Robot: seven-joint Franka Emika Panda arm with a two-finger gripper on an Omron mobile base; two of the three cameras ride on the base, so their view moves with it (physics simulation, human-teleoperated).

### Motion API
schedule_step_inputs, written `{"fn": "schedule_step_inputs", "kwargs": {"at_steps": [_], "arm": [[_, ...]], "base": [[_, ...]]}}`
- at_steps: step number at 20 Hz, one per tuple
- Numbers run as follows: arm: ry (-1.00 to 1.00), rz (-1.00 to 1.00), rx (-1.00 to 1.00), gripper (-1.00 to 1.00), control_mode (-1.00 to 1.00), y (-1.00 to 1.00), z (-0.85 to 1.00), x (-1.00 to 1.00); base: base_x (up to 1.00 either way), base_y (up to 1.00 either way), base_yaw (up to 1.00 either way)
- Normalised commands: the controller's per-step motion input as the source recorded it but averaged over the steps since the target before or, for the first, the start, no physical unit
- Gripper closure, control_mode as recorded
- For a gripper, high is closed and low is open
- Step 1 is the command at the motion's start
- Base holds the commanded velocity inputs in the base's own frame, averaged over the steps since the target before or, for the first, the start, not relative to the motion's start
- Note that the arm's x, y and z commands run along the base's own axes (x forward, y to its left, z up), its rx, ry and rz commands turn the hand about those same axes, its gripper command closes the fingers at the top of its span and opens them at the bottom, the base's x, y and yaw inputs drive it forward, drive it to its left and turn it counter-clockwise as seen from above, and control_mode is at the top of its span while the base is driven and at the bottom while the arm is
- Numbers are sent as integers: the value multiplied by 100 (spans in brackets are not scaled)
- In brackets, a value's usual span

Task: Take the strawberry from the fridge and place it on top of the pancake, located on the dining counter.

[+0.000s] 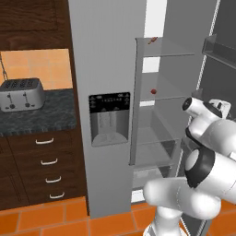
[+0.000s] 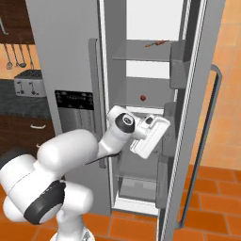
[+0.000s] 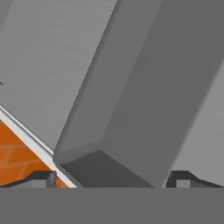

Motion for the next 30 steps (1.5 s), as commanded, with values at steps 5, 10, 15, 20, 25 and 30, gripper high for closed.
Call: {"fn": "schedule_step_inputs", "kwargs": {"at_steps": [5,10,15,20,25,30], "arm": [[0,-1,1,-100,-100,49,33,-2],[1,0,15,-100,-100,86,4,27],[0,0,26,-100,-100,99,-21,73],[-1,-11,50,-100,-100,99,-56,95],[-3,-18,71,-100,-100,84,-49,65],[-27,-22,65,-100,-100,30,16,8]], "base": [[0,0,0],[0,0,0],[0,0,0],[0,0,0],[0,0,0],[0,0,0]]}}
